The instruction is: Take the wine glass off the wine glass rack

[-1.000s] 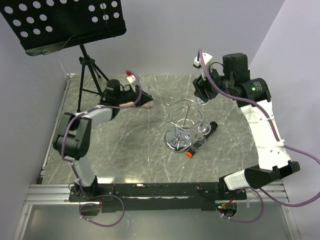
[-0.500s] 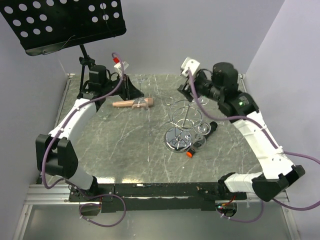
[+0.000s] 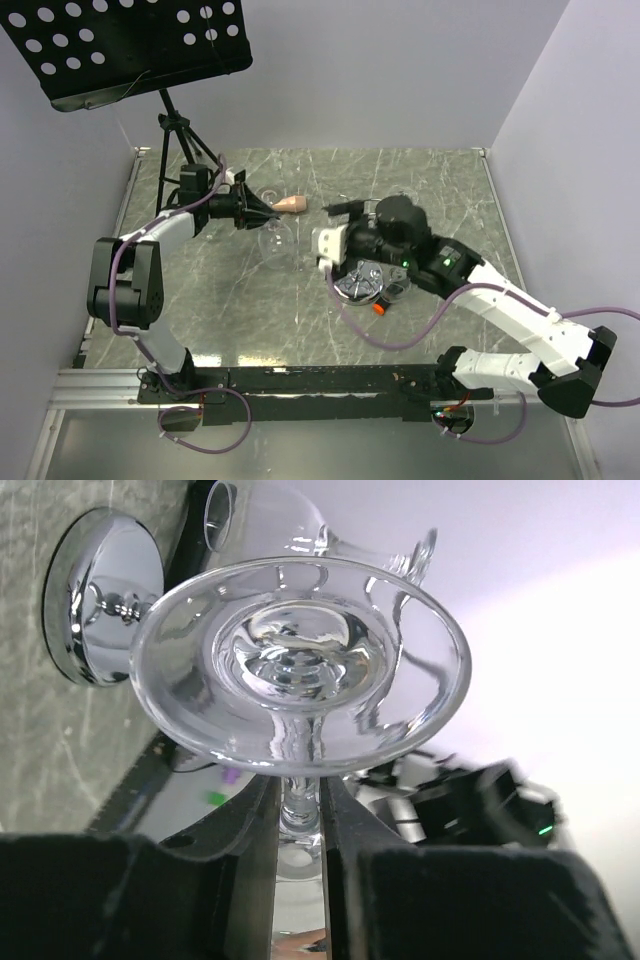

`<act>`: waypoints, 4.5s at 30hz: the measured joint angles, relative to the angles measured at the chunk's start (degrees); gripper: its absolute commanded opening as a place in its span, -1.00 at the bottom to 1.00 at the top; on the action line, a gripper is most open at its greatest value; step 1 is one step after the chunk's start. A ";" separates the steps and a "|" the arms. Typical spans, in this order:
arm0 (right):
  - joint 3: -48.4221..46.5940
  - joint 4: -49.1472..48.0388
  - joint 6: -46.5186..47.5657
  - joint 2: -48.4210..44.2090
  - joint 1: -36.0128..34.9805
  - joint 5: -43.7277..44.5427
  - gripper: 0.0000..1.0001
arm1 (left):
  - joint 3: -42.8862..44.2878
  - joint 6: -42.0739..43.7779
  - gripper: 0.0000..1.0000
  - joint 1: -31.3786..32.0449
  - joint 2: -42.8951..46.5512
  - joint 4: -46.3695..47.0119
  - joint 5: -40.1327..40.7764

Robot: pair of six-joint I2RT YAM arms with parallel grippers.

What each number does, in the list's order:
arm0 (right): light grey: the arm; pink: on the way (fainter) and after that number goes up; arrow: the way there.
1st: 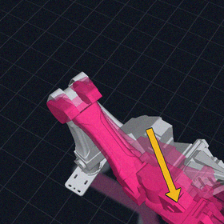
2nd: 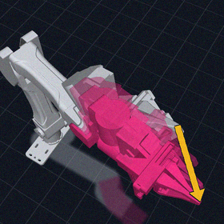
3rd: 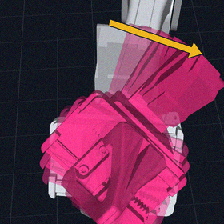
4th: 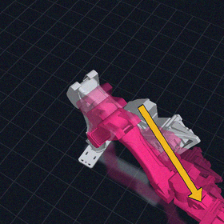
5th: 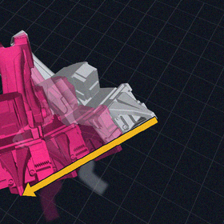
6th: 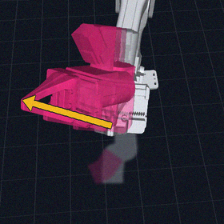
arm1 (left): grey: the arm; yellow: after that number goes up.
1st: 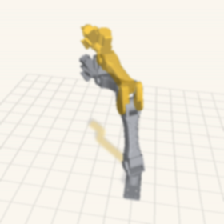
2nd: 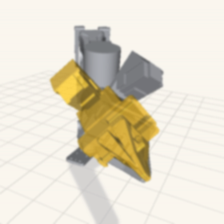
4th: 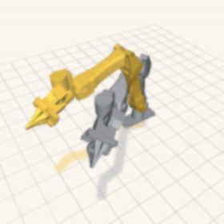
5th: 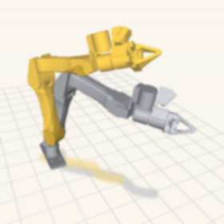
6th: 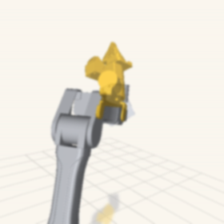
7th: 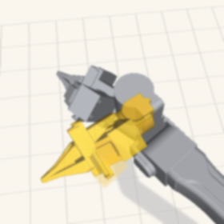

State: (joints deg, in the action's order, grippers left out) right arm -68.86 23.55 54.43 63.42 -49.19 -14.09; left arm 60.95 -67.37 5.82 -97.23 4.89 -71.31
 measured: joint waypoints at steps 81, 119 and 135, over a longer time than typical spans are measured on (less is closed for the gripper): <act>-45.11 15.96 -15.56 43.58 -1.92 3.43 -0.24 | 5.09 1.88 0.99 -16.61 16.63 -24.37 9.73; -68.91 9.97 -39.69 71.91 2.58 -5.68 -0.14 | 12.09 24.70 0.99 -39.26 25.40 -49.70 11.06; -69.92 6.86 -42.84 73.81 4.70 -8.00 0.00 | 11.34 24.70 0.99 -40.68 24.37 -49.68 11.32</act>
State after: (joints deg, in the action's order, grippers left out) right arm -138.78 30.41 11.60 137.23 -44.49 -22.09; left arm 72.29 -42.68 -34.85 -72.86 -44.80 -59.99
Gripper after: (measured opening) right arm 0.796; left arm 0.995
